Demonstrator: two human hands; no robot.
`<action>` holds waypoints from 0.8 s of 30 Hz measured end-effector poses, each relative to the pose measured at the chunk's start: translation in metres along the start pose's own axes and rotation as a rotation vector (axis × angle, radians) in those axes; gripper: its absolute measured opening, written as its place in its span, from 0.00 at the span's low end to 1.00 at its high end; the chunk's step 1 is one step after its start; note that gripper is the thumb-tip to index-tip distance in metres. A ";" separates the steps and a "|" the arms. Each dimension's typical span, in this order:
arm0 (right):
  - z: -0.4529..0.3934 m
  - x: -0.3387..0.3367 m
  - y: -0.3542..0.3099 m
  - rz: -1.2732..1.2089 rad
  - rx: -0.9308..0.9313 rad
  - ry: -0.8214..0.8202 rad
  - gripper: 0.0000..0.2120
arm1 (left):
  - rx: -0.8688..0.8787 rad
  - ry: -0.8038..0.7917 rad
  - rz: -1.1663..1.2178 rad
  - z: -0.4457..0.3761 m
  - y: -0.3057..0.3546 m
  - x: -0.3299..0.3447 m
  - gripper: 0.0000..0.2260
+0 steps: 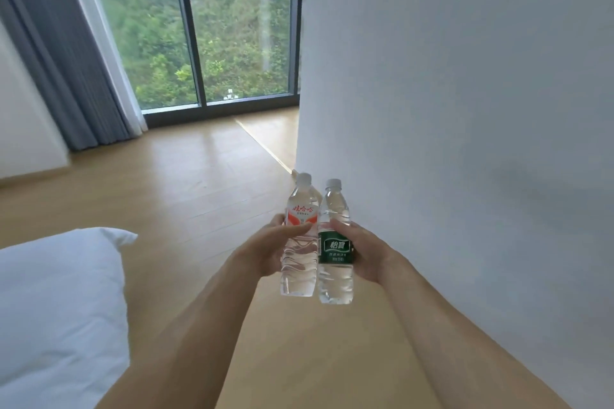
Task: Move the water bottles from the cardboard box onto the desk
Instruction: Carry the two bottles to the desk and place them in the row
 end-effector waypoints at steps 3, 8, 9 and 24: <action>-0.028 0.034 0.001 0.054 0.030 -0.053 0.22 | 0.028 0.059 0.046 0.011 0.016 -0.034 0.35; -0.071 0.084 0.003 0.093 0.093 -0.180 0.20 | 0.080 0.176 0.118 0.021 0.040 -0.087 0.34; -0.079 0.093 0.004 0.088 0.104 -0.212 0.18 | 0.091 0.200 0.119 0.021 0.042 -0.097 0.34; -0.285 0.173 -0.030 0.084 0.277 -0.540 0.26 | 0.179 0.418 0.058 -0.061 0.143 -0.202 0.17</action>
Point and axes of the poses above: each hand's wrist, its own z-axis away from the middle knuckle, its own x-axis out of the palm, y = z × x, the point moved 4 cm from there along -z, towards the middle knuckle, and after that the axes turned 8 degrees about z, right-handed, at the moved point
